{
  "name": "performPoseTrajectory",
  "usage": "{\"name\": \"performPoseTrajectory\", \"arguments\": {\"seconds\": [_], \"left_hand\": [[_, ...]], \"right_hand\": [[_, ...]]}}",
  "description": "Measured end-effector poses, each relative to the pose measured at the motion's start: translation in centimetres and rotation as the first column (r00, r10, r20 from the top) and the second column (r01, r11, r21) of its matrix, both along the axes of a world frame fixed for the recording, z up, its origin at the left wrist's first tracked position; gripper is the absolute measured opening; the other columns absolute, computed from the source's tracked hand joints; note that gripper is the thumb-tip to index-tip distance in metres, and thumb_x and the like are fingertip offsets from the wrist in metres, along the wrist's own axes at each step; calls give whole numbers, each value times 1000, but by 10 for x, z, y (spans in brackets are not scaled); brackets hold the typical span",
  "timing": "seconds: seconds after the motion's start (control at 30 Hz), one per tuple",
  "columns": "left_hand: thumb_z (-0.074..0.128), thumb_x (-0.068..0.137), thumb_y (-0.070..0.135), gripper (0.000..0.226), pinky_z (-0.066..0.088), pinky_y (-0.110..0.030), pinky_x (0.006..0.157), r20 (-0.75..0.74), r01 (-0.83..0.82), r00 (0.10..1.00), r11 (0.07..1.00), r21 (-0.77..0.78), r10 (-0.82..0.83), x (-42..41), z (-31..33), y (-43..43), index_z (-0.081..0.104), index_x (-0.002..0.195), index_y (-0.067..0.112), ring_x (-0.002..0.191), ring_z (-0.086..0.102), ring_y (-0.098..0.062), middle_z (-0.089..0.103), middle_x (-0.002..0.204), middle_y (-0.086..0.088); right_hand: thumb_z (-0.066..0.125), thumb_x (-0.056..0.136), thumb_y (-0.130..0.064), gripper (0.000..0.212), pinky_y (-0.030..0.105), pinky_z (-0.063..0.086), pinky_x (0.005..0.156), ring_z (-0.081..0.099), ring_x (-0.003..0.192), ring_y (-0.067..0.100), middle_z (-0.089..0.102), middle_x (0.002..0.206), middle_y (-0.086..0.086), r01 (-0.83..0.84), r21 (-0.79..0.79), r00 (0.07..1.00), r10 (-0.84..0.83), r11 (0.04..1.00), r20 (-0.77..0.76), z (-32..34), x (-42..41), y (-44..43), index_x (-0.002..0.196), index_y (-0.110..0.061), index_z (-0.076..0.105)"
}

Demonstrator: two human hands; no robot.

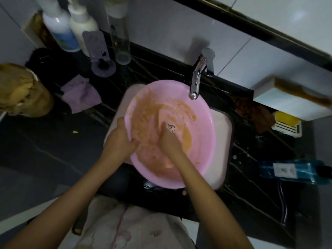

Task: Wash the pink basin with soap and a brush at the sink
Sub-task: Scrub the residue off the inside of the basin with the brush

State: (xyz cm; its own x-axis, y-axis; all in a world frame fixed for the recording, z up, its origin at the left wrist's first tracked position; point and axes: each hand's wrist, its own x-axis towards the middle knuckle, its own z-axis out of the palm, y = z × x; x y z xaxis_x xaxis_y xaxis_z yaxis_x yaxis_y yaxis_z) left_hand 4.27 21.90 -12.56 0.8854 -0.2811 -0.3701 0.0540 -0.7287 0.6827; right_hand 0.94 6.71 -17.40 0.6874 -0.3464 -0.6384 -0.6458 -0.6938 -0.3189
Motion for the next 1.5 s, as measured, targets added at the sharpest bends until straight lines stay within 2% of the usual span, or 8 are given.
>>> {"name": "performPoseTrajectory", "arguments": {"seconds": [0.17, 0.53, 0.8, 0.93, 1.1, 1.2, 1.3, 1.5], "left_hand": [[64, 77, 6, 66, 49, -50, 76, 33, -4, 999, 1000, 31, 3, 1, -6, 2, 31, 134, 3, 91, 59, -39, 58, 107, -25], [60, 81, 5, 58, 49, -51, 80, 44, -34, 998, 999, -16, 35, 2, -15, 4, 34, 132, 2, 97, 57, -38, 56, 112, -25], [56, 81, 2, 55, 46, -40, 85, 49, -133, 989, 983, -129, 140, -7, -21, -3, 39, 133, 5, 103, 56, -33, 57, 118, -21], [55, 79, 9, 56, 47, -43, 86, 64, -155, 984, 978, -138, 165, -11, -18, -6, 40, 133, 5, 103, 57, -34, 57, 117, -22], [55, 81, 2, 54, 49, -43, 84, 77, -165, 982, 979, -123, 175, -11, -19, -7, 39, 133, 3, 102, 57, -34, 58, 115, -23], [55, 82, 3, 54, 50, -46, 85, 65, -174, 981, 980, -95, 181, -12, -18, -4, 38, 133, 4, 101, 57, -34, 58, 114, -22], [56, 81, 4, 53, 50, -48, 84, 70, -169, 982, 983, -74, 174, -12, -17, -2, 38, 131, 3, 100, 58, -36, 58, 113, -23], [57, 82, 5, 53, 50, -48, 82, 75, -149, 985, 986, -69, 154, -12, -14, -2, 37, 132, 3, 99, 58, -36, 58, 113, -24]], "right_hand": [[33, 93, -4, 68, 32, 34, 54, 60, 80, 30, 61, 114, 17, -37, -163, 998, 45, 986, 48, -8, -42, -22, 152, -25, 6], [37, 98, -14, 54, 30, 36, 63, 63, 89, 26, 60, 107, 4, -441, -620, 888, 416, 650, -195, 18, -25, -118, 147, -32, 24], [34, 99, -18, 38, 31, 49, 88, 60, 101, 23, 61, 116, 1, -444, 78, 769, 424, 893, -478, 48, -89, -68, 134, -19, 50], [34, 92, -5, 56, 21, 34, 41, 39, 44, 13, 61, 85, 5, -47, 396, 916, 198, 917, -349, 55, -85, -34, 143, -28, 39], [39, 99, -17, 43, 15, 24, 34, 28, 37, 8, 37, 57, -2, 184, 532, 961, -37, 827, -274, 76, -97, -11, 135, -38, 45], [41, 99, -24, 34, 18, 30, 37, 36, 40, 9, 40, 55, -1, 92, 421, 927, 77, 902, -367, 78, -110, -44, 129, -31, 55], [38, 98, -44, 43, 29, 51, 79, 63, 88, 20, 66, 100, 5, -117, 13, 899, 111, 993, -424, 58, -99, -88, 124, -17, 59], [35, 97, -15, 54, 31, 41, 67, 62, 96, 27, 62, 109, 5, -445, -508, 894, 330, 737, -304, 35, -48, -104, 148, -28, 25]]}}
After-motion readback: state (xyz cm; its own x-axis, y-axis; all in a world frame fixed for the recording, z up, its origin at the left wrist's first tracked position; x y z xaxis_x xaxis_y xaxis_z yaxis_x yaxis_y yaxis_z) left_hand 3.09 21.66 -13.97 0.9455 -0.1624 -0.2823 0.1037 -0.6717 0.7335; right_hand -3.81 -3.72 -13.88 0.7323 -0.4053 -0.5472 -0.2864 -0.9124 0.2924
